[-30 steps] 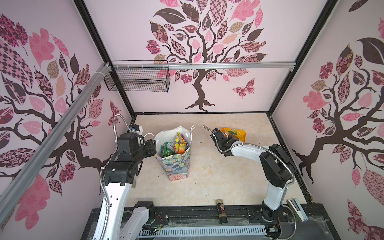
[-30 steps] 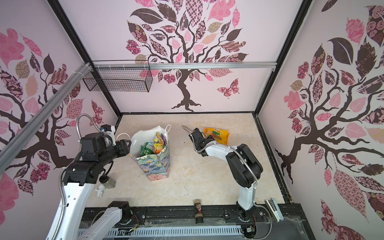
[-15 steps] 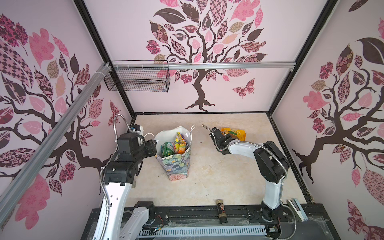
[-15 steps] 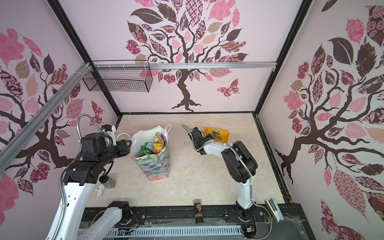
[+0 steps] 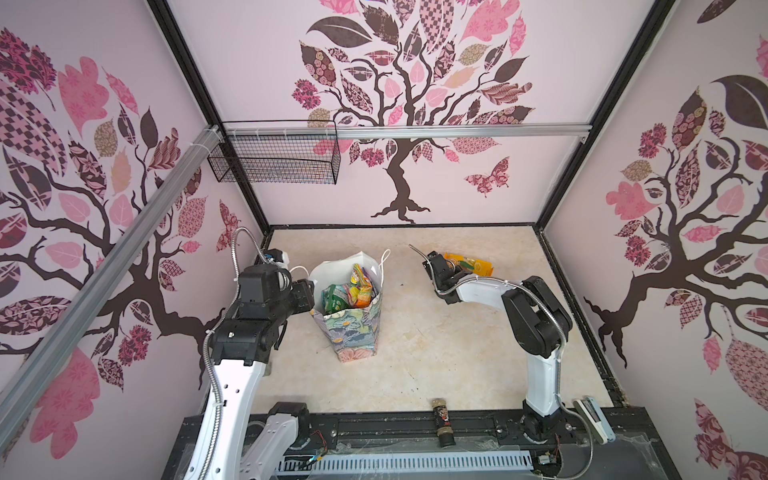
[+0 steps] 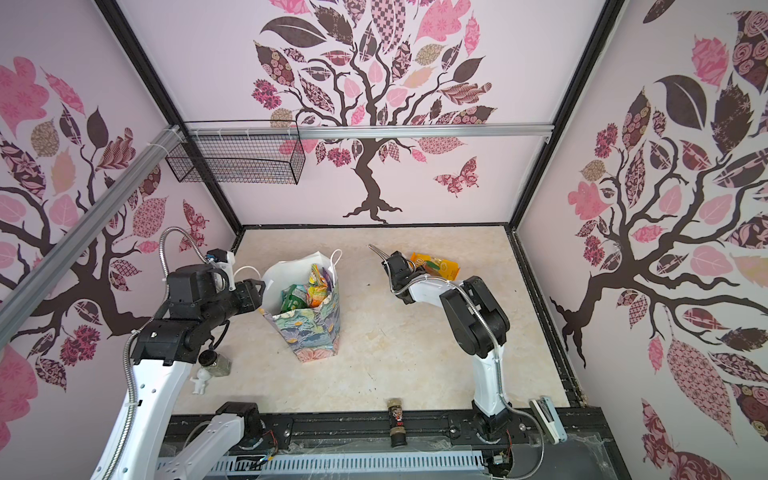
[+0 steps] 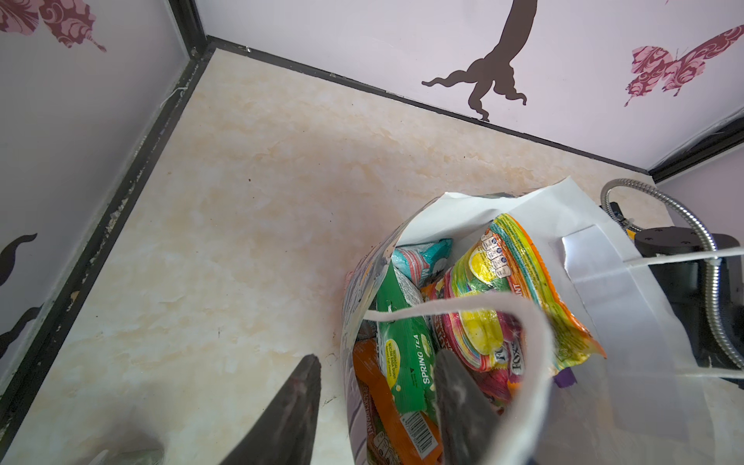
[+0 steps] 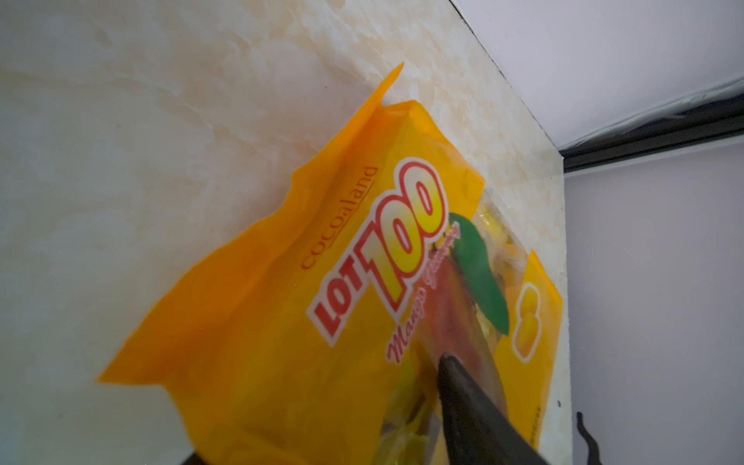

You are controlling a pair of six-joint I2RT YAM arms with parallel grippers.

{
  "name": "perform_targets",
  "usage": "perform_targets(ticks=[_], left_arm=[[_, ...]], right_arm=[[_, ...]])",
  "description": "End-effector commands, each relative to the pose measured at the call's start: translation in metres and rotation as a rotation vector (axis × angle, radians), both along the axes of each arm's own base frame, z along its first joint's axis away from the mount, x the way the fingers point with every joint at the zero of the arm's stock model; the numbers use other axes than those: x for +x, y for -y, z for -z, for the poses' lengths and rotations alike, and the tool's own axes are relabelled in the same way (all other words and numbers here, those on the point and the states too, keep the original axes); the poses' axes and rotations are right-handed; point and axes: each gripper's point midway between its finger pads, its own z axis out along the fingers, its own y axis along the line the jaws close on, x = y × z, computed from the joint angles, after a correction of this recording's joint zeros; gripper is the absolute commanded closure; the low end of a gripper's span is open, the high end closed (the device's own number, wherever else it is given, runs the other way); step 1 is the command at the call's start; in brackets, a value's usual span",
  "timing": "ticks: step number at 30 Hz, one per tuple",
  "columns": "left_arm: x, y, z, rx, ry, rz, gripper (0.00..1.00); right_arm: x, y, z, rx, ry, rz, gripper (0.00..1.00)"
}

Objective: Place the snacks into the paper bag
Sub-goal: 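Lower the right gripper and close it on the yellow packet's edge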

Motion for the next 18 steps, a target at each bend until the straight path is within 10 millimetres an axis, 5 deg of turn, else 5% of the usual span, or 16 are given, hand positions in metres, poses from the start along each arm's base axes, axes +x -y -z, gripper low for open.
perform_targets(ticks=[1, 13, 18], left_arm=[[0.002, -0.001, 0.002, 0.004, 0.014, 0.004, 0.5], [0.002, 0.002, 0.0, -0.006, 0.031, 0.02, 0.5], [0.003, 0.004, 0.003, -0.016, 0.025, 0.027, 0.5]], right_arm=[[0.002, -0.002, 0.011, 0.009, -0.026, 0.01, 0.46], [0.004, -0.005, 0.0, 0.079, -0.009, 0.016, 0.78], [0.001, -0.006, -0.003, 0.115, -0.011, 0.021, 1.0]])
